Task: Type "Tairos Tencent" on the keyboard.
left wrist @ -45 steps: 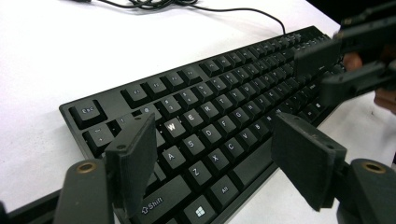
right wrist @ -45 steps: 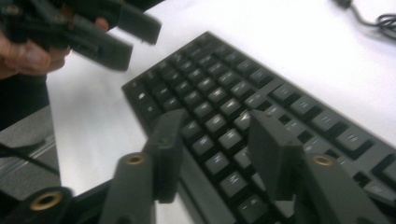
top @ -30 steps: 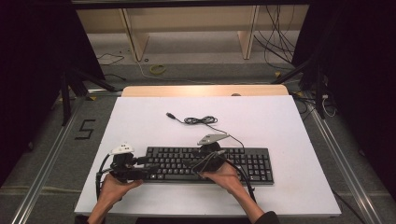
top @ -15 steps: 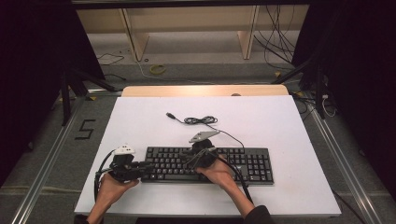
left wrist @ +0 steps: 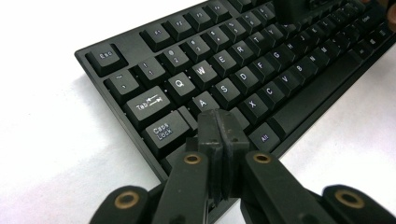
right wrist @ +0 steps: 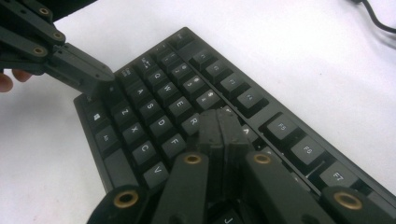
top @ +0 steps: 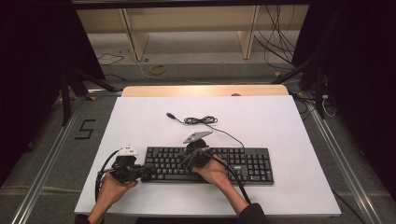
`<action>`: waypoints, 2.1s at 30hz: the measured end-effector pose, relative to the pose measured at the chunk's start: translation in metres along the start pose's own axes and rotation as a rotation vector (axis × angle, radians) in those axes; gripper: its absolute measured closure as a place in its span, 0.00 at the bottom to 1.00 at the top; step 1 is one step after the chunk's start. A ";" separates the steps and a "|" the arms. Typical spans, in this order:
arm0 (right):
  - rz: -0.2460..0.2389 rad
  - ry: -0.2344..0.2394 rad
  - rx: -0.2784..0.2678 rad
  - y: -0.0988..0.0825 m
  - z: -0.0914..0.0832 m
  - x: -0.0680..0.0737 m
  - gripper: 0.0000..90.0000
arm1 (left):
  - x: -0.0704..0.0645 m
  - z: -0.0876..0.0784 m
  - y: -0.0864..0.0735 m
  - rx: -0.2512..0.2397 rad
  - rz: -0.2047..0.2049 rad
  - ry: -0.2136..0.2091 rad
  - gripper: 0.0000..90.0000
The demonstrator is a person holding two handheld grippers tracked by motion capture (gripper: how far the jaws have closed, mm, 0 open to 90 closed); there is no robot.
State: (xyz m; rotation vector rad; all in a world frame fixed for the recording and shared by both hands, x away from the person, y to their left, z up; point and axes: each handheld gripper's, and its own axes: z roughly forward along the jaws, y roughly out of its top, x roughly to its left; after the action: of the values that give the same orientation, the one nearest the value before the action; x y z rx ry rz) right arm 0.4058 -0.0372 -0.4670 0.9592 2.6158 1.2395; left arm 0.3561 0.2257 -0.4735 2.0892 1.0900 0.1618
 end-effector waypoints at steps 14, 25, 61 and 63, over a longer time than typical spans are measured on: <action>-0.010 -0.010 0.031 0.000 0.013 0.002 1.00 | 0.001 0.002 0.000 0.020 0.001 0.001 0.99; -0.004 -0.012 0.035 0.000 0.015 0.002 1.00 | 0.002 0.004 -0.001 0.026 -0.007 -0.004 0.99; 0.026 0.045 -0.062 -0.003 -0.009 0.003 0.74 | 0.003 -0.005 0.006 -0.126 -0.064 -0.050 0.60; 0.028 0.044 -0.068 -0.005 -0.012 0.003 0.70 | 0.003 -0.005 0.007 -0.137 -0.060 -0.046 0.53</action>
State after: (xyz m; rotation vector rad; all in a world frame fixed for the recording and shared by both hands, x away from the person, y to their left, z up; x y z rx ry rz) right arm 0.3973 -0.0460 -0.4618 0.9716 2.5828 1.3614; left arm 0.3602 0.2281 -0.4664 1.9279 1.0824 0.1541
